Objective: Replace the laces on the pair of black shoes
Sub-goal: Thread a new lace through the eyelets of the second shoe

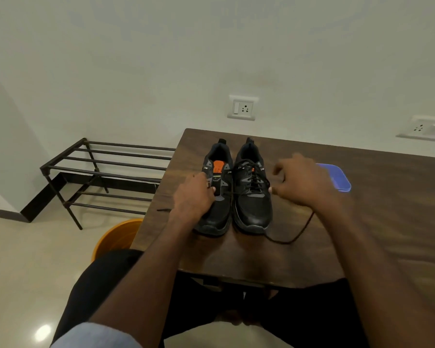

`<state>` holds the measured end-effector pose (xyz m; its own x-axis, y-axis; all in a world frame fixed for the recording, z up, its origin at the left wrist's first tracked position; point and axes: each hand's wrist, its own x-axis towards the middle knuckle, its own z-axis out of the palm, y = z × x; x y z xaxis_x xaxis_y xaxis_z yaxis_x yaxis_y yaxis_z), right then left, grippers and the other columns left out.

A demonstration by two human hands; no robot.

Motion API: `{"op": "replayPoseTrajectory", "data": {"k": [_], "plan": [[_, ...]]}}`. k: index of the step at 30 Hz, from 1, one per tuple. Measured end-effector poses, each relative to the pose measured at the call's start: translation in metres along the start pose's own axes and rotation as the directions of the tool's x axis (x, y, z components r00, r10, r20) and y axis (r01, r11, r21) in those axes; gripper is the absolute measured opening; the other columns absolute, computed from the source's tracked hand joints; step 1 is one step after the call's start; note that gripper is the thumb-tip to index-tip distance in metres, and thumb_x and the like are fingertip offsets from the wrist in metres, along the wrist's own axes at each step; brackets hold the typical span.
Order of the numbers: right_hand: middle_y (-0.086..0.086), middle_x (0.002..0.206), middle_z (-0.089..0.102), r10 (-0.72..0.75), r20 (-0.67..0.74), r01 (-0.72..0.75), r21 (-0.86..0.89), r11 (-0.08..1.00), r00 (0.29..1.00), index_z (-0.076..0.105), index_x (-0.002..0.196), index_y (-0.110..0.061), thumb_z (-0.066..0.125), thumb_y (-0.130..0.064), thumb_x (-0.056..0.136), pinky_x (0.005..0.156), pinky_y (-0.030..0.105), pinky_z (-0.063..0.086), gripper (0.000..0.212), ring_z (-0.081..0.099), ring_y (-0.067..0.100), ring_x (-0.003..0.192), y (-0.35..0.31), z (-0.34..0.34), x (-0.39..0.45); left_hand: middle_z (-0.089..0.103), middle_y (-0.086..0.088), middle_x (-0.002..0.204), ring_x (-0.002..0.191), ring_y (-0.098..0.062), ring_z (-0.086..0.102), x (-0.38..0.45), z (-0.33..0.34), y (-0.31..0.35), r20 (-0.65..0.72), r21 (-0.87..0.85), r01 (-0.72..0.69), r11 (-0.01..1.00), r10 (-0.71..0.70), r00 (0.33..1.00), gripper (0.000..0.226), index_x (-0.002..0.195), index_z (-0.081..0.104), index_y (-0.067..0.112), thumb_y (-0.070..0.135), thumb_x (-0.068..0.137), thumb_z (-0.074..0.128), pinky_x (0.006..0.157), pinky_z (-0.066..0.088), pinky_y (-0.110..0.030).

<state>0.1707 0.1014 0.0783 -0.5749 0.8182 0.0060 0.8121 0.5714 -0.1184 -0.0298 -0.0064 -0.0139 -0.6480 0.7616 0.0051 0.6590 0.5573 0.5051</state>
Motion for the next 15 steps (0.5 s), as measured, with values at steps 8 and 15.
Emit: {"op": "replayPoseTrajectory", "data": {"k": [8, 15], "plan": [[-0.004, 0.147, 0.055, -0.289, 0.177, 0.246, 0.228, 0.942, 0.941, 0.041, 0.152, -0.035, 0.081, -0.044, 0.084, 0.109, 0.052, 0.046, 0.080, 0.052, 0.022, 0.135, -0.059, 0.072, 0.018, 0.057, 0.001, 0.080, 0.076, -0.017, 0.058, 0.000, -0.015, -0.001, -0.156, -0.279, -0.006, 0.960, -0.040, 0.987, 0.025, 0.079, 0.047, 0.025, 0.020, 0.101, 0.057, 0.060, 0.043, -0.029], [0.000, 0.126, 0.066, -0.230, 0.149, 0.197, 0.203, 0.959, 0.962, 0.037, 0.132, -0.038, 0.089, -0.048, 0.072, 0.092, 0.049, 0.052, 0.080, 0.064, 0.028, 0.112, -0.056, 0.088, 0.018, 0.063, -0.008, 0.078, 0.070, -0.025, 0.072, -0.013, -0.063, 0.014, -0.157, -0.795, -0.103, 0.598, -0.040, 0.987, 0.016, 0.094, 0.045, 0.012, 0.015, 0.109, 0.045, 0.057, 0.063, -0.037]]}}
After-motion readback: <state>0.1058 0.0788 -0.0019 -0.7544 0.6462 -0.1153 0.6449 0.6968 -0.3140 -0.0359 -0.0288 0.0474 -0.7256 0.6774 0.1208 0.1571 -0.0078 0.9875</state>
